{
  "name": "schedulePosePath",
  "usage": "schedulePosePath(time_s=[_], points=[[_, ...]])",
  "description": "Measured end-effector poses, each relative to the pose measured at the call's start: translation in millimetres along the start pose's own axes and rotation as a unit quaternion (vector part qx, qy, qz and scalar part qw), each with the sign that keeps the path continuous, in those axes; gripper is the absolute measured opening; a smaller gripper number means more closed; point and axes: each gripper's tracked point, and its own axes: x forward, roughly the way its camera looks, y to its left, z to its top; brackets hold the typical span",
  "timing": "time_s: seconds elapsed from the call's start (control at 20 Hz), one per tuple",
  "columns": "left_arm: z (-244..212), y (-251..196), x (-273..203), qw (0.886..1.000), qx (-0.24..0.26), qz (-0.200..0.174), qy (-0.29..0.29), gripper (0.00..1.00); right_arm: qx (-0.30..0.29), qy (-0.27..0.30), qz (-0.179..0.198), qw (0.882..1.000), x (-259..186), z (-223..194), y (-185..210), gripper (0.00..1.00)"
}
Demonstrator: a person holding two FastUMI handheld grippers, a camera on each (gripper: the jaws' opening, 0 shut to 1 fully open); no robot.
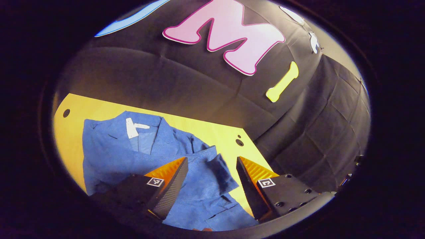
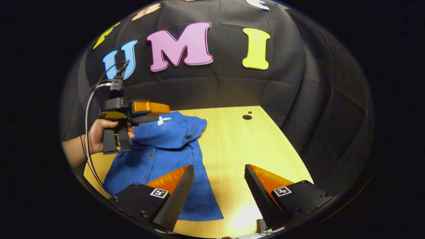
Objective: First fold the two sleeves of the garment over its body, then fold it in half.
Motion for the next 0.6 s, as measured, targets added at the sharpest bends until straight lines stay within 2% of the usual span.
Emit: schedulePosePath(time_s=[0.2,0.35,0.45,0.6], points=[[-47.8,49.4,-68.6,0.997,0.029,0.071,0.009,0.85,0.006,0.066,0.026,0.997,12.0,-53.5,16.3,0.98],[-121.3,93.0,-139.7,0.988,0.040,0.138,0.059,0.85,-0.007,0.128,0.039,0.991,15.2,-98.2,29.7,0.98],[-179.0,117.6,-186.4,0.978,0.011,0.174,0.113,0.85,-0.020,0.158,0.042,0.986,19.8,-117.8,32.2,0.99],[-252.4,151.8,-251.5,0.955,-0.019,0.241,0.173,0.85,-0.023,0.196,0.040,0.980,19.0,-143.7,35.9,0.99]])
